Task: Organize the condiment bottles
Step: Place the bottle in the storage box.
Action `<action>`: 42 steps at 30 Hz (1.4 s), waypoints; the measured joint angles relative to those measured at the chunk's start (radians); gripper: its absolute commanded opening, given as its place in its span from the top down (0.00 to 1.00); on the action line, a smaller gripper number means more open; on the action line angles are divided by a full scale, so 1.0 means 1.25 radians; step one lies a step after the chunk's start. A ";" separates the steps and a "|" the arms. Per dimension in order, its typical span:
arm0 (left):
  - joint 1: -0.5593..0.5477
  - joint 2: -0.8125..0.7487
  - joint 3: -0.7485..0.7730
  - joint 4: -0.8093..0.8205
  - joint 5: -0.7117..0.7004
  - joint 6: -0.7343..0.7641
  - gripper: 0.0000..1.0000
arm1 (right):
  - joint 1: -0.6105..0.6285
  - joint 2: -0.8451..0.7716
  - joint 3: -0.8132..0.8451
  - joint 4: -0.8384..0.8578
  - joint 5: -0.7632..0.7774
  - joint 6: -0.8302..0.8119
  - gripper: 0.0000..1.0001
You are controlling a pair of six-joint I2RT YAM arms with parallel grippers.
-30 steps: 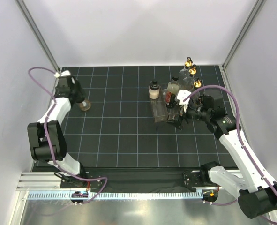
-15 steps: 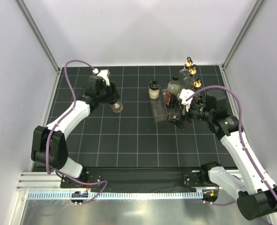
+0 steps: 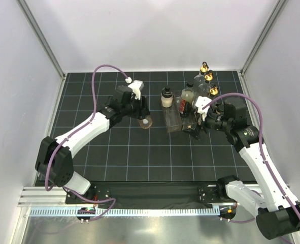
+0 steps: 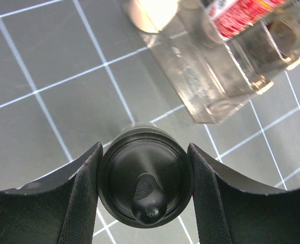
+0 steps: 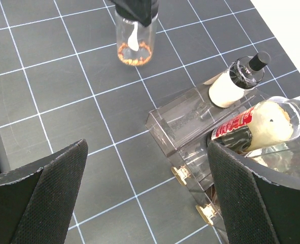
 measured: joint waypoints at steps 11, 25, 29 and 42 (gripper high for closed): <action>-0.090 0.000 0.013 -0.003 0.000 0.000 1.00 | -0.009 0.000 -0.001 0.000 -0.001 0.001 0.00; -0.155 0.025 0.030 -0.002 -0.004 0.000 1.00 | -0.016 0.000 -0.001 0.000 -0.002 0.003 0.01; -0.170 0.051 0.054 0.003 -0.004 -0.001 1.00 | -0.017 0.000 -0.001 0.001 -0.002 0.003 0.00; -0.180 0.186 0.207 0.016 -0.013 0.000 1.00 | -0.027 0.000 -0.001 0.001 -0.002 0.005 0.00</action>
